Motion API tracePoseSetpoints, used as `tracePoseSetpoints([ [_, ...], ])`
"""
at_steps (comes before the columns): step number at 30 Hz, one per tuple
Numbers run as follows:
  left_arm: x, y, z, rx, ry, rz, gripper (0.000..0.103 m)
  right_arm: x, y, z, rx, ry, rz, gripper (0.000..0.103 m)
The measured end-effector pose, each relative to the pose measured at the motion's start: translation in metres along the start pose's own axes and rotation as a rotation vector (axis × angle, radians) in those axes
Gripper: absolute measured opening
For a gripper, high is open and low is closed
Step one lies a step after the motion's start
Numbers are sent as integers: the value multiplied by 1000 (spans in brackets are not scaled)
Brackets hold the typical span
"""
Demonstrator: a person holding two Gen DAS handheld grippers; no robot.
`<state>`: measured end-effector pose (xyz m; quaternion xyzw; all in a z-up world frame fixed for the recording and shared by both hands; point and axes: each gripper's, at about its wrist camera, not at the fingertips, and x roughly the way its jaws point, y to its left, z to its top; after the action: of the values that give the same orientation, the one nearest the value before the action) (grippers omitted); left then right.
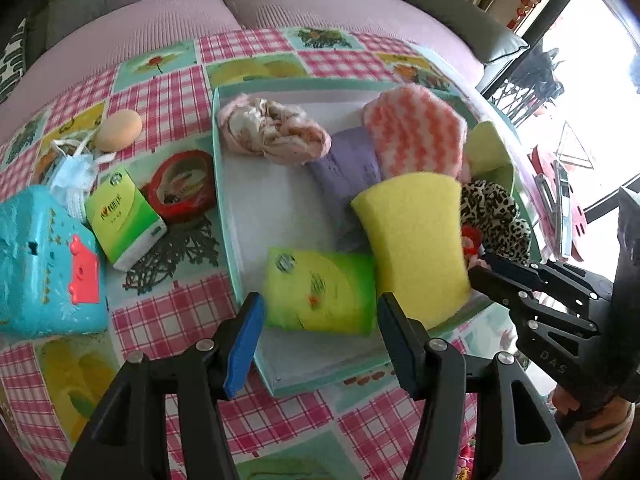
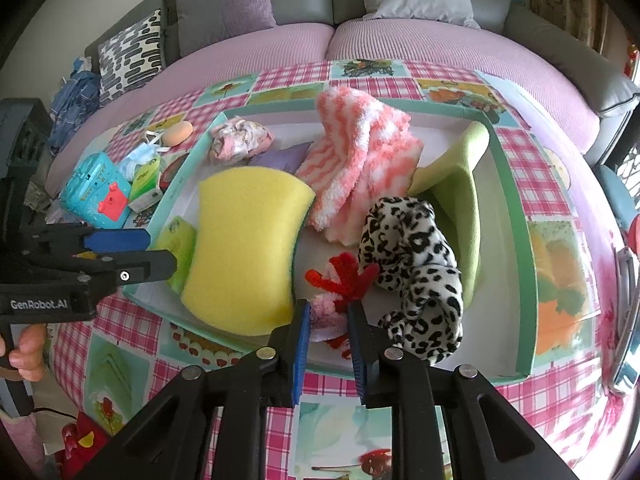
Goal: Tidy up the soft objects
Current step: 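Lower the tissue packet into the tray and open the left gripper while the right holds the red toy, then lower the red ribbon toy into the tray and open the right gripper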
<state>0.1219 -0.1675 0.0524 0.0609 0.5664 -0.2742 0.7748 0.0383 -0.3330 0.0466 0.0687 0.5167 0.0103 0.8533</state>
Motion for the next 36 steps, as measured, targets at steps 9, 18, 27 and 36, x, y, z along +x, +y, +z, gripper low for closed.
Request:
tracePoseSetpoints([
  [9,-33,3,9,-9,-85,33,70,-21,2,8,-18,-55,-24,31],
  [18,-38,19,6,-60,-120,76,91,-26,2,11,-14,-74,-46,71],
  [27,-40,31,-1,-107,-145,111,91,-26,0,12,-6,-94,-53,103],
  [36,-46,36,-4,-115,-175,107,91,-26,-5,14,40,-126,-59,103],
])
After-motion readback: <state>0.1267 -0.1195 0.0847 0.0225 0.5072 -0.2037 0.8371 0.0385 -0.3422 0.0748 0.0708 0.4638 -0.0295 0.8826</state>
